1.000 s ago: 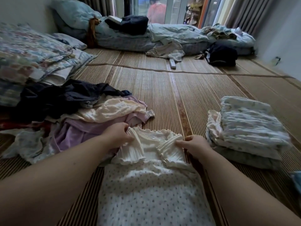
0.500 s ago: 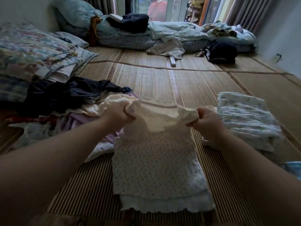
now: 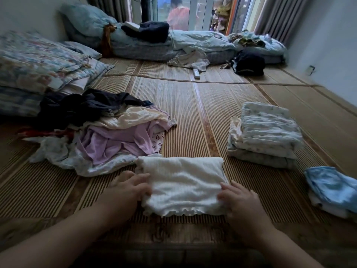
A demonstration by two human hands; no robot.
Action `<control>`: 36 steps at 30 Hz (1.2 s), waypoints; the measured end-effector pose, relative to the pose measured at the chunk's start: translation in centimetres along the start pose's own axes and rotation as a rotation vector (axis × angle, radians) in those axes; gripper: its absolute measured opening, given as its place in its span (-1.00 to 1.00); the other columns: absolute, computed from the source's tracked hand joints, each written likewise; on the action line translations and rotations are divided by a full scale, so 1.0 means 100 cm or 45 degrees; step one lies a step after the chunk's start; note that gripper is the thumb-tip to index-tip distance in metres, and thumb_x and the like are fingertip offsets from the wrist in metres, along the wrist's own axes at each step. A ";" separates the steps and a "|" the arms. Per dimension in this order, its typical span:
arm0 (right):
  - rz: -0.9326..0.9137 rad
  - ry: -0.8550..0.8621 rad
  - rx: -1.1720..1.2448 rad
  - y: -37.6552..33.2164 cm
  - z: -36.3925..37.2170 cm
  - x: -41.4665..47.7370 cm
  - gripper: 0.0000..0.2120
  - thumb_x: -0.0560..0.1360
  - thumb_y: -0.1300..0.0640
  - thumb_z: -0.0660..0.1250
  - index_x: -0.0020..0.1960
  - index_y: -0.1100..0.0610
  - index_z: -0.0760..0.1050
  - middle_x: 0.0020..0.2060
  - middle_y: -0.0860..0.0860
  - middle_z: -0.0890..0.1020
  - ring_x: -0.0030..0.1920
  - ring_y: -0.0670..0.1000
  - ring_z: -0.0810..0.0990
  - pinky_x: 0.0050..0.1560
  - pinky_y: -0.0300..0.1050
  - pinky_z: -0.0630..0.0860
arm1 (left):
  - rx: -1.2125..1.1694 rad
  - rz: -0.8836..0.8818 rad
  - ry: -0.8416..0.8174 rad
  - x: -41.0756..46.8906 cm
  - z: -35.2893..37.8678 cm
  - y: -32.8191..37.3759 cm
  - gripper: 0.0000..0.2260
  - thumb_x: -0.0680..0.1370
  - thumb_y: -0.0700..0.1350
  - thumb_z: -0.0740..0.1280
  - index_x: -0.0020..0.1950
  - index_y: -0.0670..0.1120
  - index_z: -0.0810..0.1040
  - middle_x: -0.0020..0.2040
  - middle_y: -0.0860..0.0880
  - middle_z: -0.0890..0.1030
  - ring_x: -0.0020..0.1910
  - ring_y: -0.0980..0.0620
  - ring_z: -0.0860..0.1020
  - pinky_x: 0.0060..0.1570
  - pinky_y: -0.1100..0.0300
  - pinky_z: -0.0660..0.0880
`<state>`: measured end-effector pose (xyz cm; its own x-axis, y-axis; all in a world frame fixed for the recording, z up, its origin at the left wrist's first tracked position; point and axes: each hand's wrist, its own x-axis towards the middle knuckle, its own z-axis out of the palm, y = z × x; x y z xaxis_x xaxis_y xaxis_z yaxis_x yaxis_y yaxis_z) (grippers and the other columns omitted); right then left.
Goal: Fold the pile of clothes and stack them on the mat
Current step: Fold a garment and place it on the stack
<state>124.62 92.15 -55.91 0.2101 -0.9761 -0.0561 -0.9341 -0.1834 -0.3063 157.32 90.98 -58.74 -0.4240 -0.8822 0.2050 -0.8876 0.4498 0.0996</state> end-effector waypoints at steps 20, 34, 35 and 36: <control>-0.141 0.189 0.053 -0.032 0.007 0.034 -0.61 0.51 -0.12 0.10 0.27 -0.09 0.48 0.31 -0.08 0.51 0.43 -0.03 0.32 0.44 0.15 0.05 | -0.344 0.228 -0.335 0.028 -0.026 0.080 -0.55 0.48 0.23 0.14 0.29 0.12 0.50 0.38 0.04 0.46 0.42 0.03 0.32 0.42 0.02 0.22; -0.378 -0.060 0.163 -0.020 0.030 -0.044 -0.64 0.43 -0.03 0.28 0.21 -0.22 0.50 0.13 -0.26 0.60 0.25 -0.33 0.41 0.30 0.09 0.31 | -0.147 0.357 -0.746 -0.018 -0.041 0.042 -0.03 0.16 0.61 0.15 0.49 0.22 0.15 0.39 0.25 0.28 0.28 0.24 0.18 0.33 0.35 0.16; -0.280 -0.114 0.361 -0.021 0.025 -0.044 -0.65 0.46 0.04 0.31 0.20 -0.26 0.50 0.09 -0.30 0.61 0.19 -0.43 0.39 0.29 -0.10 0.30 | -0.107 0.371 -0.692 -0.015 -0.036 0.039 -0.01 0.16 0.58 0.20 0.51 0.19 0.14 0.41 0.26 0.24 0.31 0.20 0.16 0.35 0.34 0.10; -0.205 -0.129 0.537 -0.023 0.018 -0.044 -0.66 0.48 0.08 0.33 0.16 -0.29 0.51 -0.02 -0.32 0.63 0.07 -0.46 0.46 0.17 -0.22 0.39 | -0.110 0.355 -0.616 -0.010 -0.030 0.038 -0.03 0.18 0.52 0.25 0.52 0.17 0.15 0.43 0.26 0.22 0.33 0.18 0.16 0.37 0.31 0.07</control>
<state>126.34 97.03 -56.71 0.3896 -0.9189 -0.0621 -0.6923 -0.2478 -0.6777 154.92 94.02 -55.61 -0.6927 -0.6827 -0.2327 -0.7208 0.6668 0.1894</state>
